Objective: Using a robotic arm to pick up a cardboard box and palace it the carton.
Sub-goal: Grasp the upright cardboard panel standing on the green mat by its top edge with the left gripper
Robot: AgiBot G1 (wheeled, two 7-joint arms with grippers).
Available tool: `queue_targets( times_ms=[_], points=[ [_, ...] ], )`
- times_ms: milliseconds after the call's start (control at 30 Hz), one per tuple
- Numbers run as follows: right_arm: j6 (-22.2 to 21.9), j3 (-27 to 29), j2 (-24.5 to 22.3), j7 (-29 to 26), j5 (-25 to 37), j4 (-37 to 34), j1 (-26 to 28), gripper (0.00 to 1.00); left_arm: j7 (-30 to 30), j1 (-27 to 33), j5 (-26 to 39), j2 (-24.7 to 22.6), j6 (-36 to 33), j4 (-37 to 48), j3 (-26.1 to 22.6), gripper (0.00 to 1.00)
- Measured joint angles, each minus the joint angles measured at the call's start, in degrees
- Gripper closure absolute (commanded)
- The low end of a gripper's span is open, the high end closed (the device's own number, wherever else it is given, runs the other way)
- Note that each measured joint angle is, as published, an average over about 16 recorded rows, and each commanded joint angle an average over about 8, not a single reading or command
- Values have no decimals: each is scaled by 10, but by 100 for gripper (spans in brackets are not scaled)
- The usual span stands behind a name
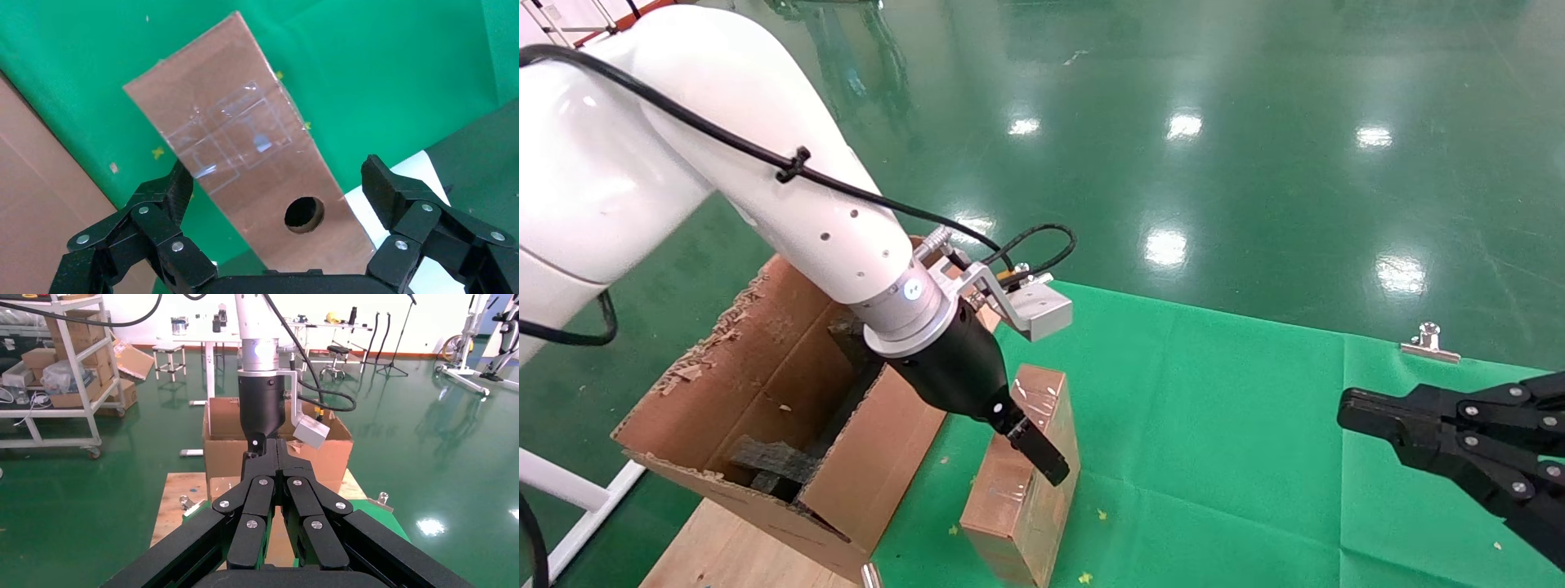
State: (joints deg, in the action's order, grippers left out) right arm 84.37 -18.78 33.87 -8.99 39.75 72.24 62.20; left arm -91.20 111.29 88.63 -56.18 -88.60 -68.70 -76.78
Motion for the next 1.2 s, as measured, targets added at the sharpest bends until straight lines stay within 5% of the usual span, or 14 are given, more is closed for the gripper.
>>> queue_targets(
  times_ms=[167, 233, 1200],
  points=[
    [0, 0, 0, 0, 0, 0, 0, 0, 1, -1, 0, 0, 0, 1, -1, 84],
    [0, 0, 0, 0, 0, 0, 0, 0, 1, -1, 0, 0, 0, 1, -1, 100],
    [0, 0, 0, 0, 0, 0, 0, 0, 13, 19, 12, 16, 1, -15, 4, 100]
  ],
)
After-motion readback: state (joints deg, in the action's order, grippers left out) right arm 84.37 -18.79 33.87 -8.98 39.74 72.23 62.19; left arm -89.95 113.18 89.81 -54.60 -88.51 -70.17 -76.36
